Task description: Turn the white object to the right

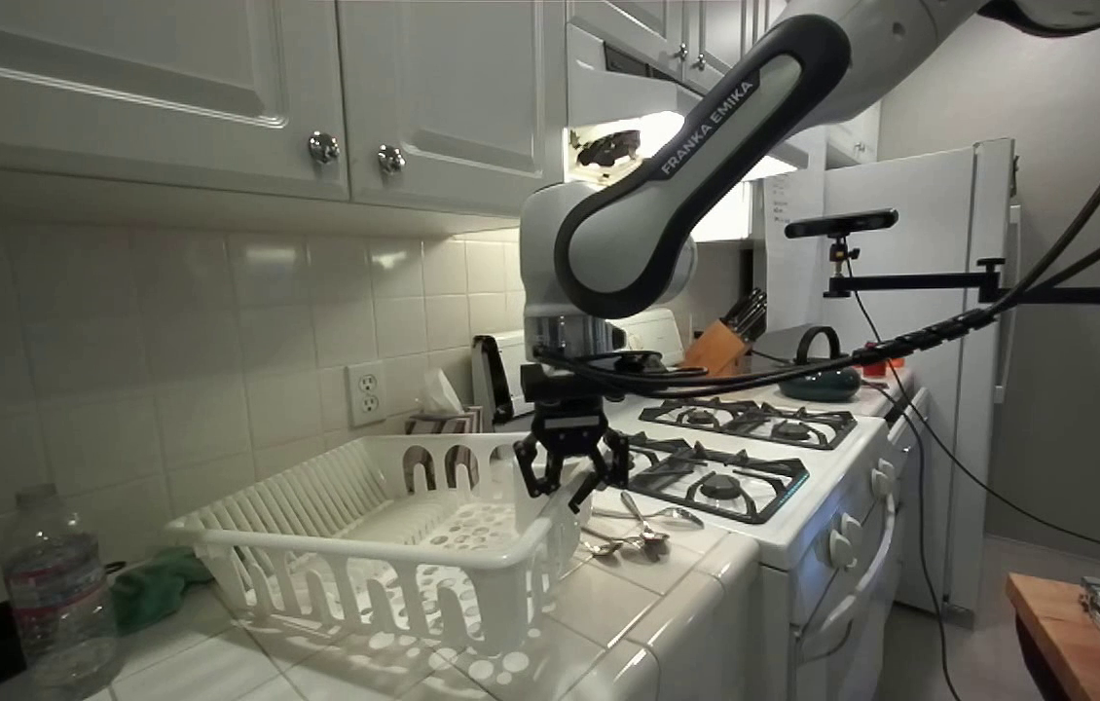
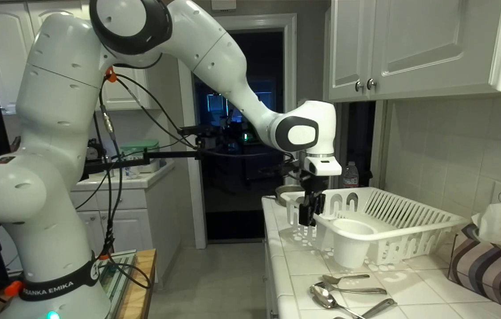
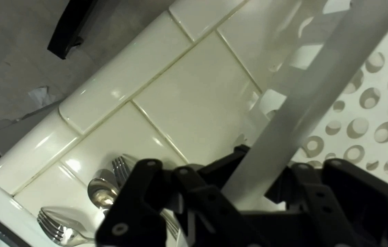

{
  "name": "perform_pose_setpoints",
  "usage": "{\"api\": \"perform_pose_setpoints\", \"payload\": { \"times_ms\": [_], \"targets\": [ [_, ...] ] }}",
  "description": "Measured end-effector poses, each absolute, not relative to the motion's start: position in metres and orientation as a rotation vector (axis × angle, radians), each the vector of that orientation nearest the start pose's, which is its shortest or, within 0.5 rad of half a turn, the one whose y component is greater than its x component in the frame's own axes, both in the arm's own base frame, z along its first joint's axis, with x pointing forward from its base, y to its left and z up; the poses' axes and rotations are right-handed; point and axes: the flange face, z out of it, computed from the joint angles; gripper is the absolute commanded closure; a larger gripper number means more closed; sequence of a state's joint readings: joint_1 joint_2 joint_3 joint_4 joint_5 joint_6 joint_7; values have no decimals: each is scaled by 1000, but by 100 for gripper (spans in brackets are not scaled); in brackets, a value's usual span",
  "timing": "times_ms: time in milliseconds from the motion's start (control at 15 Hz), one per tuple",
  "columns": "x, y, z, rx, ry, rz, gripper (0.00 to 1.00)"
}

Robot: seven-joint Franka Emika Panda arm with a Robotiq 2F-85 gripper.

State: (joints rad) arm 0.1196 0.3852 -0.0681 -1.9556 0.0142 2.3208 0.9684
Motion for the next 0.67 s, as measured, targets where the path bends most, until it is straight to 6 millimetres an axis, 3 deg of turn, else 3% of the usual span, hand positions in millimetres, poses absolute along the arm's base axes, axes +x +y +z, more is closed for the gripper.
{"api": "perform_pose_setpoints", "payload": {
  "times_ms": [667],
  "targets": [
    [611,20,281,-3026,1163,-6,100]
  ]
}}
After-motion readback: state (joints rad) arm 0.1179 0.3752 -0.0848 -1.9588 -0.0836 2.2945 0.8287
